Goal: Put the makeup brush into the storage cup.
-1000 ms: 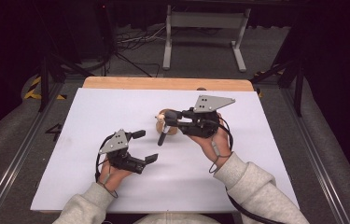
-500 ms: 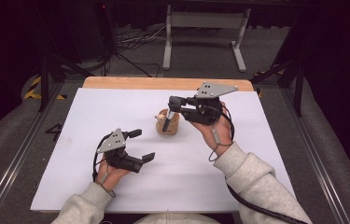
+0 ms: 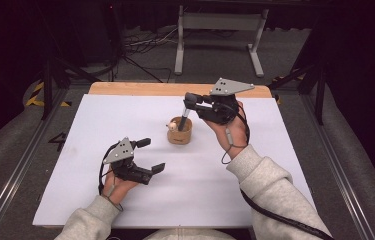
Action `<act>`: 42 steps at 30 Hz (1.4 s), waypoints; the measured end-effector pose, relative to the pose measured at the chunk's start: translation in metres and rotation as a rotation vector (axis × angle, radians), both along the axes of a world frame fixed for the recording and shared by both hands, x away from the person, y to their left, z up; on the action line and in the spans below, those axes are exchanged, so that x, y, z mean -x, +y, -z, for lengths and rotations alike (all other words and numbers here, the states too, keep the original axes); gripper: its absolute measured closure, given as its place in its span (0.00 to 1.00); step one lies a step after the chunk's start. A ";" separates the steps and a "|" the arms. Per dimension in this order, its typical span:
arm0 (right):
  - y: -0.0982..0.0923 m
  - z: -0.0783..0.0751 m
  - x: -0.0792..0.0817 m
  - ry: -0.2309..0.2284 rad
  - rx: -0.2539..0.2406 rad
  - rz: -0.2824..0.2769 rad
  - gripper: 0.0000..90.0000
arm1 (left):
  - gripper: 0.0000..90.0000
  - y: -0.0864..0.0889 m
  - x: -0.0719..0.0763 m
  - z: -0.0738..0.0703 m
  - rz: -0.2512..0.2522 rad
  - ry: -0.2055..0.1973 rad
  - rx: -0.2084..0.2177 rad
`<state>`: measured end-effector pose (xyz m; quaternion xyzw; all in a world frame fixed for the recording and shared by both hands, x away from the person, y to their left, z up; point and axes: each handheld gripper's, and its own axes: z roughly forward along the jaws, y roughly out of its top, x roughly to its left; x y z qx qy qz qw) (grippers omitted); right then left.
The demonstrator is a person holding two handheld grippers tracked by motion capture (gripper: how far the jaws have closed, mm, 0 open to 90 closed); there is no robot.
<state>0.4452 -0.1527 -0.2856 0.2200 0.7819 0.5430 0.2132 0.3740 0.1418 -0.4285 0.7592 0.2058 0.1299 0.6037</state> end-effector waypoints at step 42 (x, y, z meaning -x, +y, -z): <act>0.018 0.034 -0.028 0.049 0.054 0.107 0.79 | 0.02 -0.002 -0.001 0.001 0.008 0.006 -0.001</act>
